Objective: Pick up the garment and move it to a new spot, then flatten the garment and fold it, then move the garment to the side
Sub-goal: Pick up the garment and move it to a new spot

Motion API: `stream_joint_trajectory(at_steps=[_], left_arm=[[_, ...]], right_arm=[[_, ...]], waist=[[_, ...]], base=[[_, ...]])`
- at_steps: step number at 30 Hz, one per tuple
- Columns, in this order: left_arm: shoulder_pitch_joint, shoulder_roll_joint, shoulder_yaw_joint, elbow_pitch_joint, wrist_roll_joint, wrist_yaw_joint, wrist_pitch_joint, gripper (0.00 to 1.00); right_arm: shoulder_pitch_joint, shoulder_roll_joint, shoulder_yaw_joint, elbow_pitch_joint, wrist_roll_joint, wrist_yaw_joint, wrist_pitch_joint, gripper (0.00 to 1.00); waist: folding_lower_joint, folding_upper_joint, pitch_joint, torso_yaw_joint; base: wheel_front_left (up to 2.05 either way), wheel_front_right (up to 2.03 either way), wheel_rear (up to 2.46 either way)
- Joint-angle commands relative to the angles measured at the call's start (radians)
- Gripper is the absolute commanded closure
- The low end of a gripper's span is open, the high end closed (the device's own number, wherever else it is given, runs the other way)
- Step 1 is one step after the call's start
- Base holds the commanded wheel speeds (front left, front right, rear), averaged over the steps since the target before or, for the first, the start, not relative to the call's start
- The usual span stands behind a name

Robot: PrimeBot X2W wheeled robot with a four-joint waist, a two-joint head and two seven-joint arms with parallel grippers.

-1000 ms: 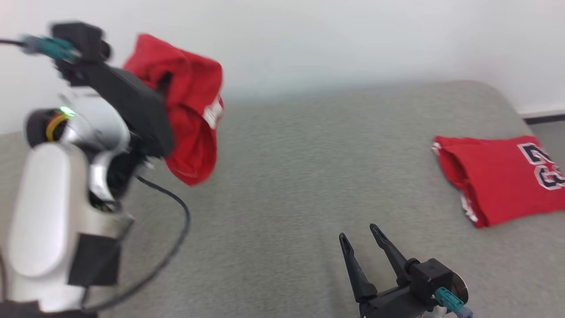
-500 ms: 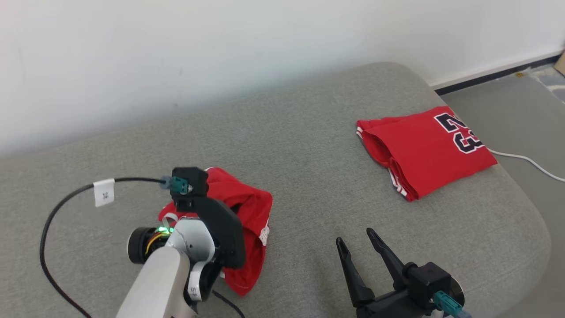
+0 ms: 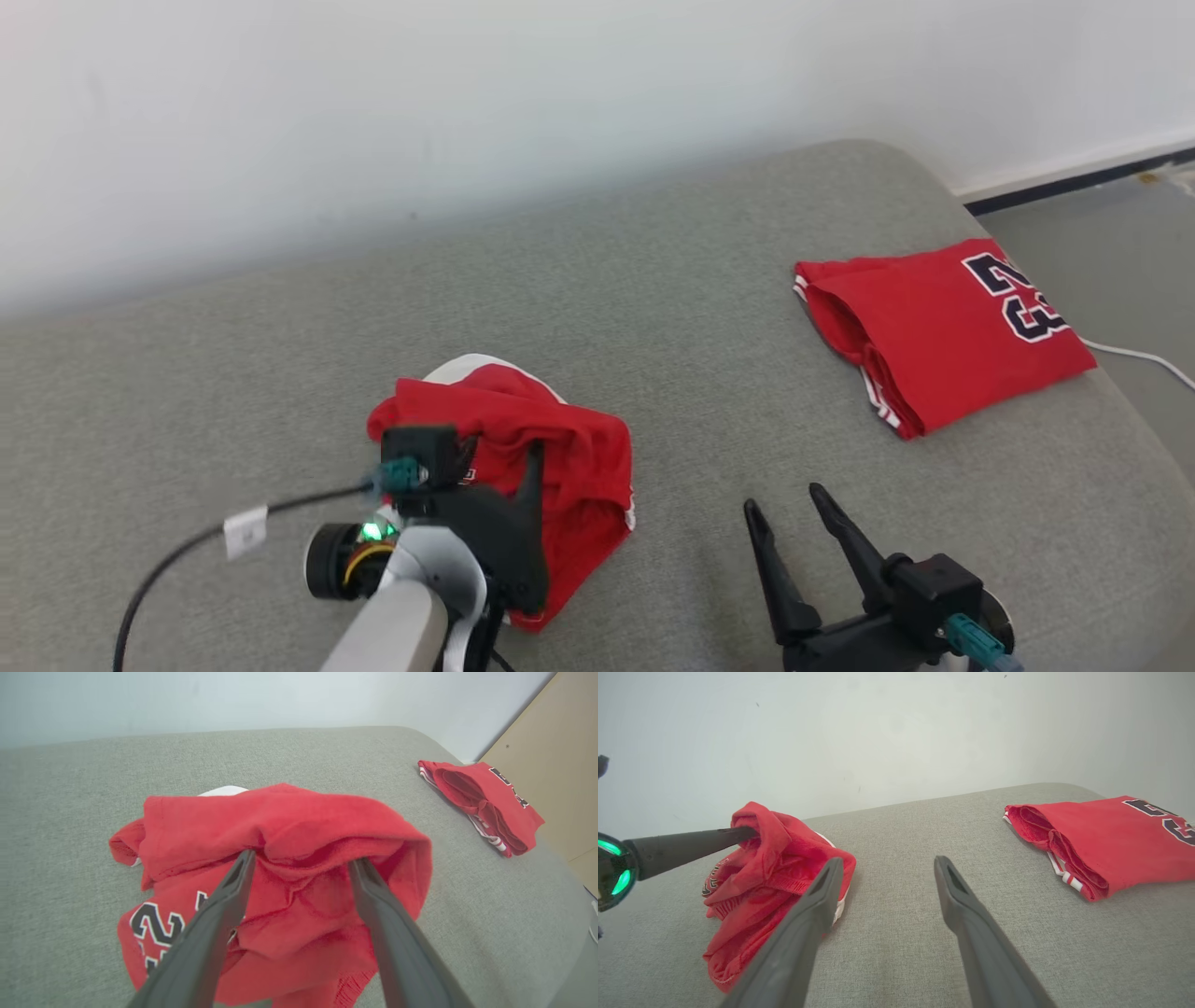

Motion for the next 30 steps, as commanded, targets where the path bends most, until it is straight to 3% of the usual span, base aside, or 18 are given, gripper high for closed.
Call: stream_joint_trajectory(at_steps=[1,7,10,16,20,30], left_arm=[[0.048,0.000,-0.010,-0.020,-0.013,-0.006,-0.066,0.00],[0.175,0.009,0.004,-0.094,0.009,0.004,-0.338,0.00],[0.249,0.032,0.033,-0.134,0.021,0.000,-0.422,0.00],[0.419,0.043,0.180,-0.324,0.095,-0.011,-0.443,0.00],[0.522,0.019,0.298,-0.458,0.149,-0.056,-0.444,0.00],[0.658,-0.001,0.435,-0.495,0.196,-0.151,-0.444,0.00]], right_arm=[[0.014,0.003,-0.016,-0.007,-0.010,-0.003,0.003,0.00],[0.028,0.003,-0.071,-0.022,-0.002,-0.003,-0.005,0.00],[0.030,0.003,-0.101,-0.016,-0.007,-0.003,-0.009,0.00],[0.047,0.003,-0.161,-0.011,-0.020,-0.003,-0.017,0.00],[0.060,0.003,-0.181,-0.011,-0.021,-0.003,-0.025,0.00],[0.096,0.003,-0.185,-0.012,-0.003,-0.003,-0.040,0.00]], waist=[[-0.0001,-0.0001,-0.022,0.042],[-0.0001,-0.0001,-0.039,0.096],[-0.0001,-0.0001,-0.048,0.115],[-0.0001,-0.0001,-0.063,0.158],[-0.0001,-0.0001,-0.070,0.185],[-0.0001,-0.0001,-0.080,0.218]], base=[[0.00,0.00,0.00],[0.00,0.00,0.00],[0.00,0.00,0.00],[0.00,0.00,0.00],[0.00,0.00,0.00],[0.00,0.00,0.00]])
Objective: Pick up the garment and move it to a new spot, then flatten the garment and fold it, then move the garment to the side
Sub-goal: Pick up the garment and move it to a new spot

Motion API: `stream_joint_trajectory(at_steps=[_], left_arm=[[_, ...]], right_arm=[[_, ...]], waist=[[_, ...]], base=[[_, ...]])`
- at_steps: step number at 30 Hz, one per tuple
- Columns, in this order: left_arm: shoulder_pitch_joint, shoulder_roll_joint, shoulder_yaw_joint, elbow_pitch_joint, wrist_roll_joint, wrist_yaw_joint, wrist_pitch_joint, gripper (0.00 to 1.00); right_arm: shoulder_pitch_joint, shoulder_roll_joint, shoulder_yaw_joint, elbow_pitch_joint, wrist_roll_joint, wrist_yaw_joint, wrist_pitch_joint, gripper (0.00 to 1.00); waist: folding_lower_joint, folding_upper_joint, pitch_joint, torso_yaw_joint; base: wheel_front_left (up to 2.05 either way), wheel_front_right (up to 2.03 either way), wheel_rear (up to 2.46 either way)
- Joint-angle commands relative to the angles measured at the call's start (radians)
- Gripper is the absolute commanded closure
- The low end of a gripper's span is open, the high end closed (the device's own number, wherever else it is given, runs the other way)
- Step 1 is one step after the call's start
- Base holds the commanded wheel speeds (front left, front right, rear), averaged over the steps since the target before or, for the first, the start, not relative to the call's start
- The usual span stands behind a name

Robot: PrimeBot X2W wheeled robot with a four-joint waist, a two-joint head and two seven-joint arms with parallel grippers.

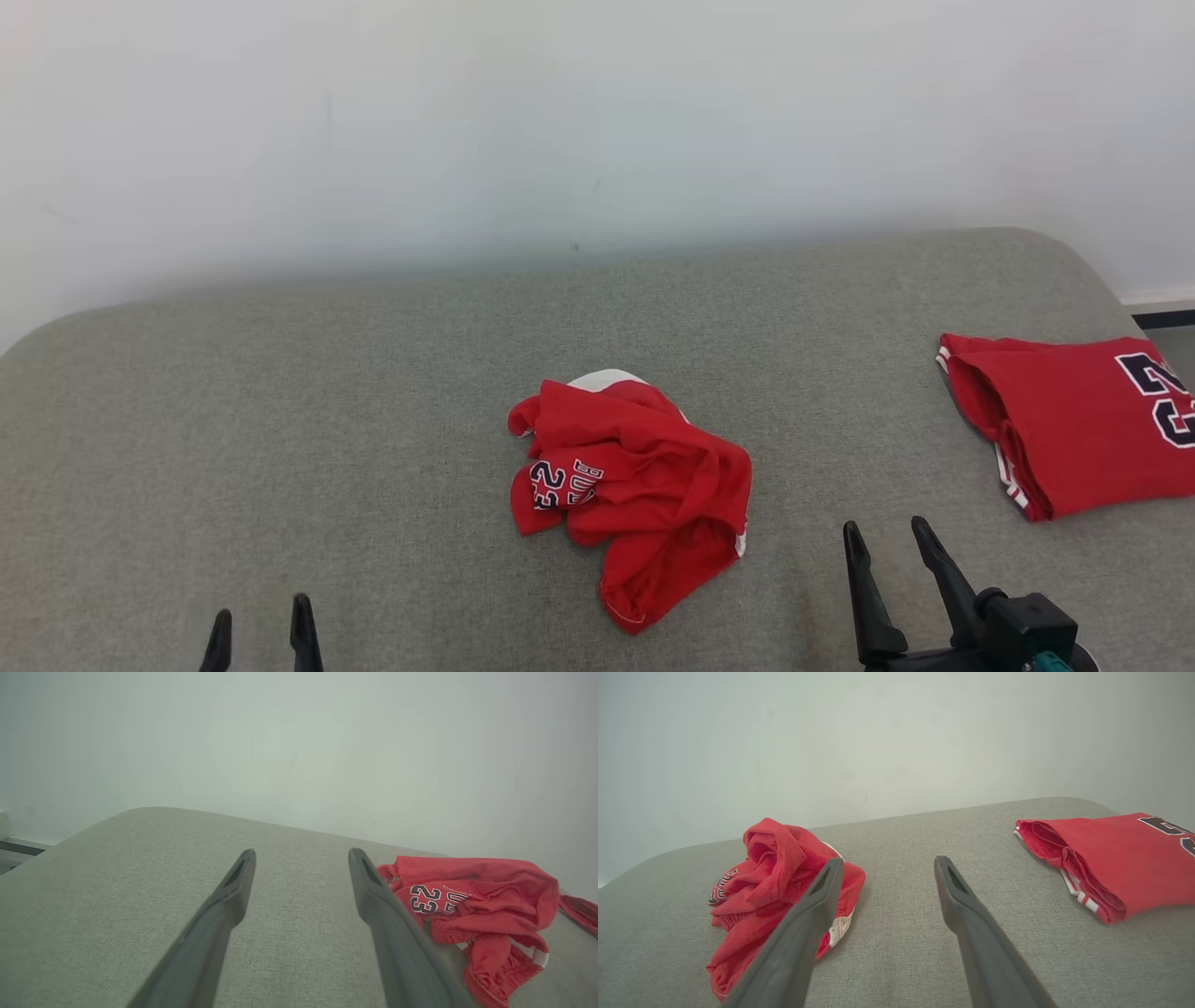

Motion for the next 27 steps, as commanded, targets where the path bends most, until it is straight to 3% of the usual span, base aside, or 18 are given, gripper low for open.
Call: stream_joint_trajectory(at_steps=[1,10,27], left_arm=[[0.018,-0.002,0.006,0.007,0.017,-0.010,-0.003,0.00],[0.013,-0.002,0.014,0.078,0.071,-0.050,-0.003,0.00],[-0.006,-0.002,0.002,0.084,0.080,-0.048,-0.003,0.00]], right_arm=[[0.006,0.003,-0.001,-0.002,0.002,-0.003,-0.002,0.00],[0.026,0.000,-0.002,-0.014,-0.047,-0.003,0.020,0.00],[0.024,0.002,-0.003,-0.021,-0.042,-0.003,0.019,0.00]], waist=[[0.0001,0.0000,0.003,0.003],[0.0001,0.0000,0.010,0.014],[0.0001,0.0000,0.010,-0.007]], base=[[0.00,0.00,0.00],[0.00,0.00,0.00],[0.00,0.00,0.00]])
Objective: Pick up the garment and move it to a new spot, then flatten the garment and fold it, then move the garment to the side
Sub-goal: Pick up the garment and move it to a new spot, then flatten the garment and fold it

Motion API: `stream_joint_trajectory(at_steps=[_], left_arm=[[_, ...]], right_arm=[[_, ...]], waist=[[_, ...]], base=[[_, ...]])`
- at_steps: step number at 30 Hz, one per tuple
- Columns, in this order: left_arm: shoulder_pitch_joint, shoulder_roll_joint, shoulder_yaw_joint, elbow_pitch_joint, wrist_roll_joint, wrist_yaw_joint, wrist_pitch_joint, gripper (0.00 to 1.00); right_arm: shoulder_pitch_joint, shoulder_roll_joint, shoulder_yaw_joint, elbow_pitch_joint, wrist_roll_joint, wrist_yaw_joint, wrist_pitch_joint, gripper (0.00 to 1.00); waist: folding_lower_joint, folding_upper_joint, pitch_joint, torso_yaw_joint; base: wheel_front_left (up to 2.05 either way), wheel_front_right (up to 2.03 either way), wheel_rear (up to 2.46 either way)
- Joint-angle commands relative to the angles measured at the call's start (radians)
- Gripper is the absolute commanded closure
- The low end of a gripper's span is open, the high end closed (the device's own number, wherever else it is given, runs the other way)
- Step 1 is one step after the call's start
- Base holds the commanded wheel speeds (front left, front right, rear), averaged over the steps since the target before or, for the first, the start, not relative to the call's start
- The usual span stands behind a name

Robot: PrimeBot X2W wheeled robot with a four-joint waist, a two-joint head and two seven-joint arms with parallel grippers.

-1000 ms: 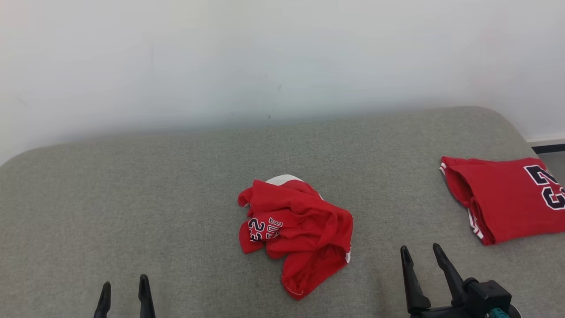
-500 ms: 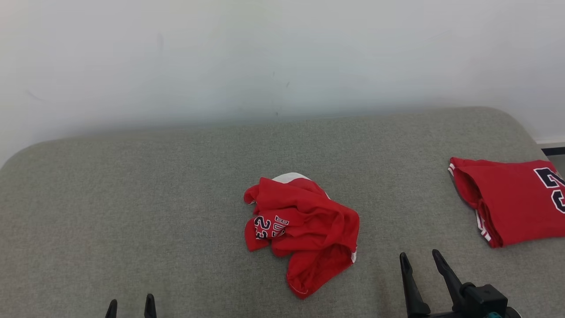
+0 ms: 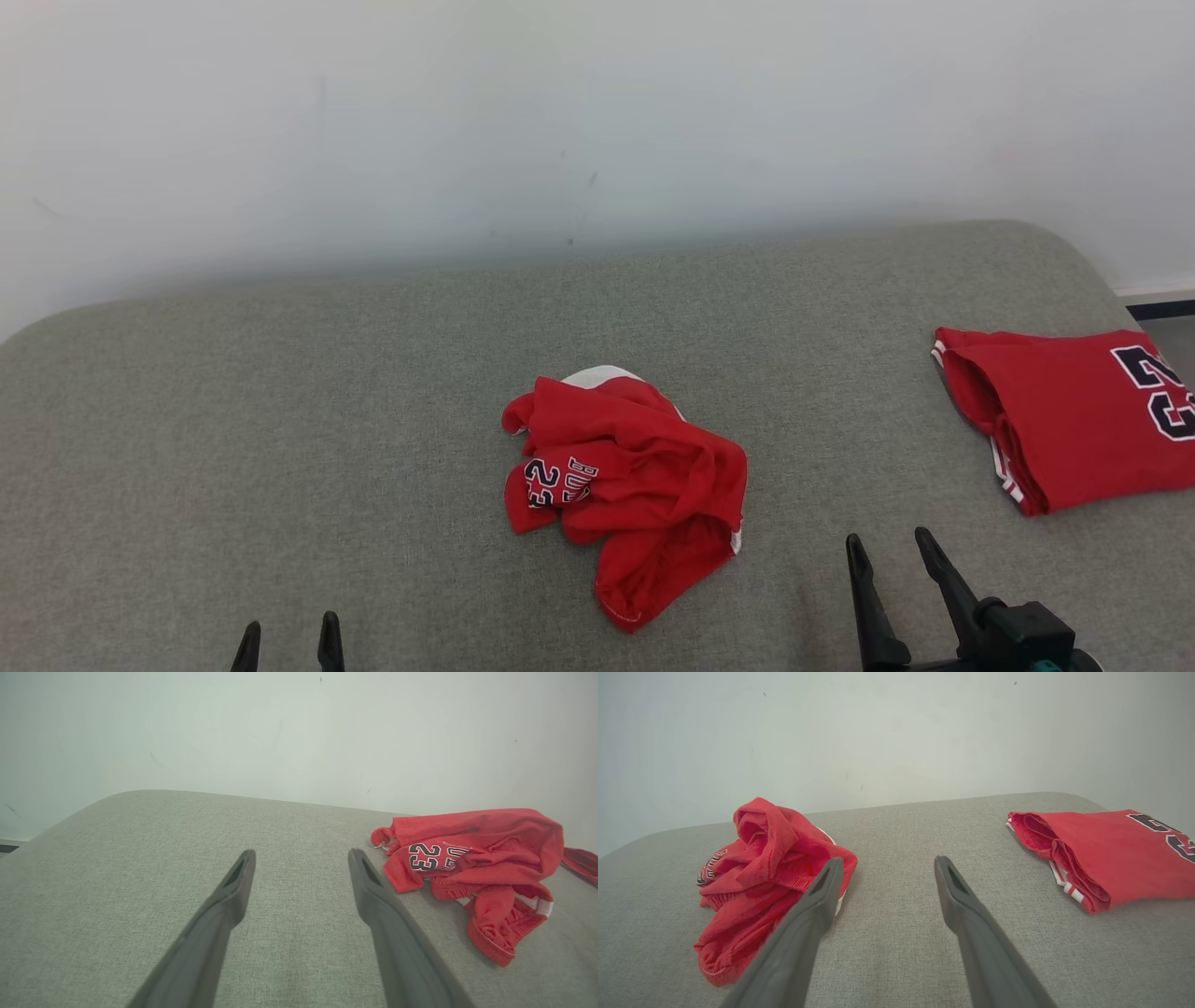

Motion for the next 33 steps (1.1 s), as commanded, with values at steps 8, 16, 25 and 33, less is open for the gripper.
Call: stream_joint_trajectory(at_steps=[8,16,25,33], left_arm=[[-0.005,-0.001,-0.003,0.009,-0.001,0.005,-0.003,0.00],[-0.013,-0.001,-0.021,0.029,-0.011,-0.007,-0.003,0.00],[-0.080,0.000,-0.236,0.108,-0.008,-0.028,-0.003,0.00],[-0.257,0.020,-0.463,0.255,-0.059,-0.028,-0.003,0.00]], right_arm=[[-0.005,0.003,0.004,0.006,0.013,-0.003,-0.007,0.00],[-0.011,0.003,0.008,0.009,0.012,-0.003,-0.009,0.00],[-0.028,0.003,0.021,0.012,0.017,-0.003,-0.011,0.00],[-0.048,0.003,0.037,0.017,0.021,-0.003,-0.018,0.00]], waist=[[0.0000,0.0000,0.002,0.000],[0.0000,0.0000,0.008,-0.005],[0.0000,0.0000,0.034,-0.092],[0.0000,0.0000,0.092,-0.259]], base=[[0.00,0.00,0.00],[0.00,0.00,0.00],[0.00,0.00,0.00],[0.00,0.00,0.00]])
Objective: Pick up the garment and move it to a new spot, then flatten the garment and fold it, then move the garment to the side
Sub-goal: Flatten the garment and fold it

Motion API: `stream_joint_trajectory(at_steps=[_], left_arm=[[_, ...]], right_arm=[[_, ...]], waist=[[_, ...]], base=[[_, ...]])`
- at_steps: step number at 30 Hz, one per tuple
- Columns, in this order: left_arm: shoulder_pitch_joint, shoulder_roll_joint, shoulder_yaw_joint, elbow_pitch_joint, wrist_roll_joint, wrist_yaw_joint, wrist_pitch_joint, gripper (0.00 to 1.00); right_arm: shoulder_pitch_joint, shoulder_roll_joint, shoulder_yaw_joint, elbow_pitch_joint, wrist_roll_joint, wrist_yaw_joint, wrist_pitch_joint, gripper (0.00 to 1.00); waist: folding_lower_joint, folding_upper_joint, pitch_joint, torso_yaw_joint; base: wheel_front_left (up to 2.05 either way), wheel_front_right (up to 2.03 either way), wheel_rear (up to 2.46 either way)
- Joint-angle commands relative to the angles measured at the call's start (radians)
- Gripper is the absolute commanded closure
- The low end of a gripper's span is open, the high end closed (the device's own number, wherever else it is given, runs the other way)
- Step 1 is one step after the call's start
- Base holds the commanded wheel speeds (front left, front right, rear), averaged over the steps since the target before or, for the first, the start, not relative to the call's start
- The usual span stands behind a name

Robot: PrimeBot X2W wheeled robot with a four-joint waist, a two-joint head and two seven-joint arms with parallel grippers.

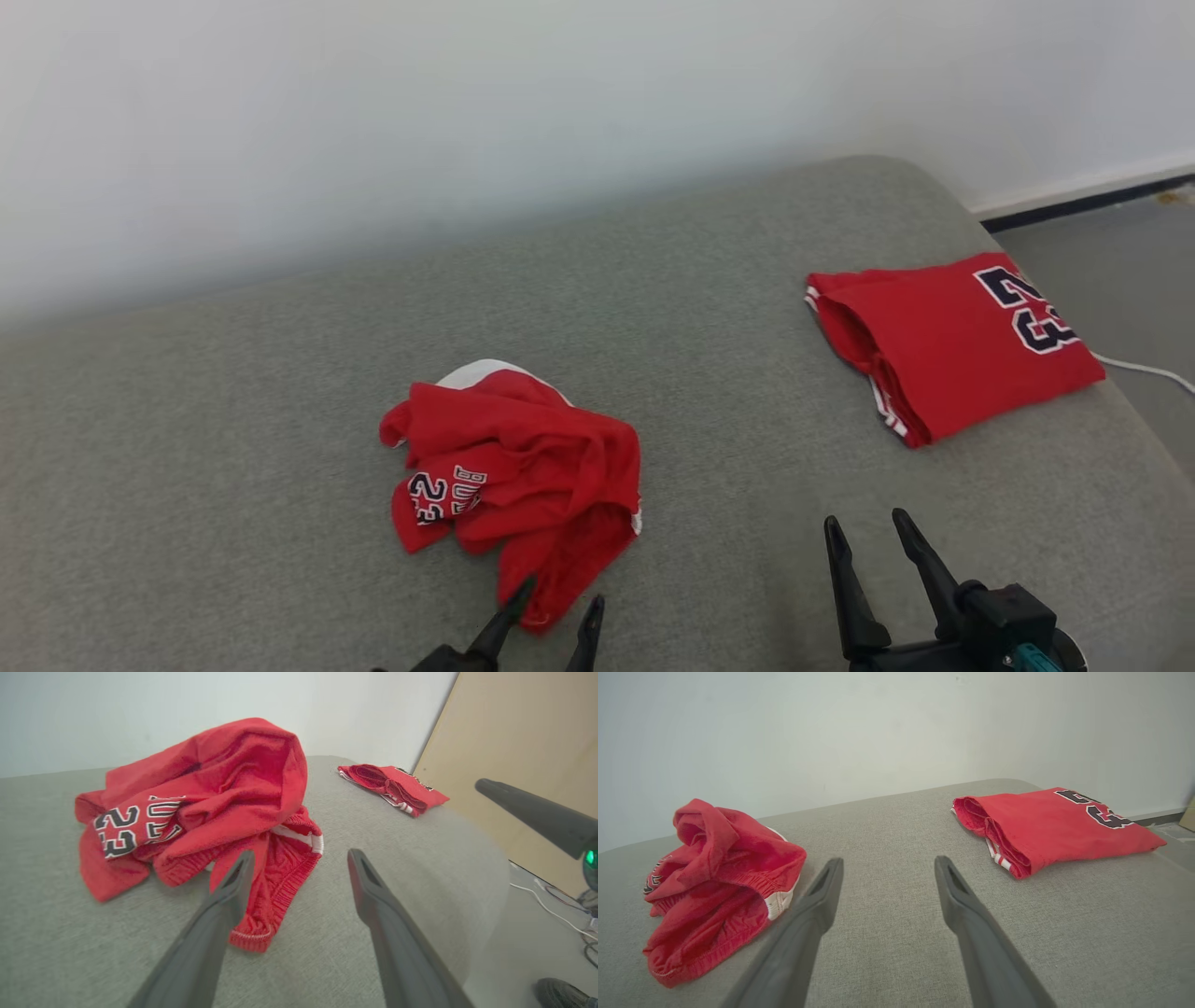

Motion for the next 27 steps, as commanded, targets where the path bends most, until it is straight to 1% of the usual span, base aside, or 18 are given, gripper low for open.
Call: stream_joint_trajectory(at_steps=[1,7,11,17,18,19,21,23,27], left_arm=[[-0.046,0.017,-0.031,0.035,-0.014,0.000,-0.003,0.00],[-0.161,0.013,-0.107,0.194,-0.083,-0.001,0.012,0.00],[-0.229,0.000,-0.097,0.294,-0.129,0.004,0.019,0.00],[-0.296,-0.008,-0.085,0.407,-0.180,0.075,0.010,0.00],[-0.305,-0.009,-0.086,0.421,-0.205,0.080,0.018,0.00],[-0.305,-0.009,-0.086,0.421,-0.205,0.080,0.018,0.00],[-0.336,-0.010,-0.106,0.438,-0.240,0.094,0.026,0.00],[-0.364,-0.008,-0.127,0.464,-0.271,0.120,0.037,0.00],[-0.419,-0.009,-0.187,0.498,-0.333,0.142,0.057,0.00]], right_arm=[[-0.014,0.003,-0.001,-0.003,0.004,-0.003,-0.006,0.00],[-0.018,0.003,-0.008,0.001,0.000,-0.003,-0.014,0.00],[-0.023,0.003,-0.001,0.003,0.002,-0.003,-0.016,0.00],[-0.029,0.003,0.012,0.002,0.006,-0.003,-0.013,0.00],[-0.032,0.003,0.016,0.000,0.007,-0.003,-0.013,0.00],[-0.032,0.003,0.016,0.000,0.007,-0.003,-0.013,0.00],[-0.035,0.003,0.022,-0.005,0.009,-0.003,-0.013,0.00],[-0.037,0.003,0.026,-0.007,0.007,-0.003,-0.013,0.00],[-0.040,0.003,0.031,-0.008,0.002,-0.003,-0.010,0.00]], waist=[[0.0000,0.0000,0.053,-0.104],[0.0000,0.0000,0.080,-0.173],[0.0000,0.0000,0.088,-0.195],[0.0000,0.0000,0.089,-0.207],[0.0000,0.0000,0.091,-0.207],[0.0000,0.0000,0.091,-0.207],[0.0000,0.0000,0.094,-0.206],[0.0000,0.0000,0.095,-0.204],[0.0000,0.0000,0.093,-0.203]], base=[[0.00,0.00,0.00],[0.00,0.00,0.00],[0.00,0.00,0.00],[0.00,0.00,0.00],[0.00,0.00,0.00],[0.00,0.00,0.00],[0.00,0.00,0.00],[0.00,0.00,0.00],[0.00,0.00,0.00]])
